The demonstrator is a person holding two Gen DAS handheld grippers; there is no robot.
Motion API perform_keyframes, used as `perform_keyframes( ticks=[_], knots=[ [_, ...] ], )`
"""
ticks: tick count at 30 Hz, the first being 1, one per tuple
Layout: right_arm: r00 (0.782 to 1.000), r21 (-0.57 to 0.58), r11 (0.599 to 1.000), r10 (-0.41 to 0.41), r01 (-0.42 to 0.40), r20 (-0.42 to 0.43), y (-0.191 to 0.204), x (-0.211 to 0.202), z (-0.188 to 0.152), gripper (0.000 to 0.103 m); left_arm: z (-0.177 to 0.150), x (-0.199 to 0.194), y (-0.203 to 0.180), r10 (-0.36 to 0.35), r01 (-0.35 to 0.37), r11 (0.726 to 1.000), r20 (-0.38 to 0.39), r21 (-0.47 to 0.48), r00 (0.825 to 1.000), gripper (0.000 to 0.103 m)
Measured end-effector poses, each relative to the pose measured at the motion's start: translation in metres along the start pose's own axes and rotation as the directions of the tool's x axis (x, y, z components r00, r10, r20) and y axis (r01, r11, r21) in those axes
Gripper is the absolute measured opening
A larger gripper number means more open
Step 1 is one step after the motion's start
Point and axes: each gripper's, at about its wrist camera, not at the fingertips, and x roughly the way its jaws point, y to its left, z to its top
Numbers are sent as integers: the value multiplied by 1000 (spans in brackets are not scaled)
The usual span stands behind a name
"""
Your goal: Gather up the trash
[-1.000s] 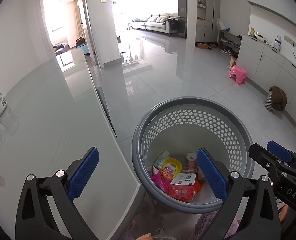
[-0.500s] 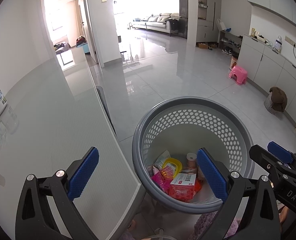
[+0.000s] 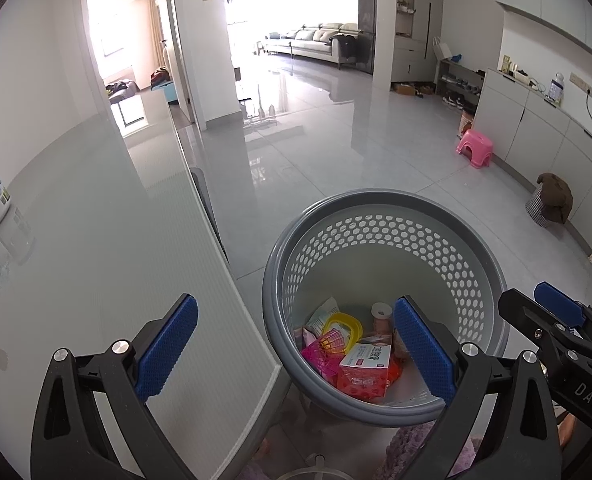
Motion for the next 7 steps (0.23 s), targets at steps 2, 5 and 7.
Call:
perform_keyframes(
  ticks=[2,5,7],
  knots=[
    [1000,0,1000,1,-1,-1,0,0,0,73,0,1,1,-2,2,1000,-2,-4,1000,97],
    [1000,-1,1000,0,0,0,1,0,0,73,0,3,2,-2,2,1000,-5,-4,1000,97],
    [1000,-1,1000,0,0,1,1,0,0,73,0,3,1,0,0,1000,-4,-4,1000,97]
  ],
)
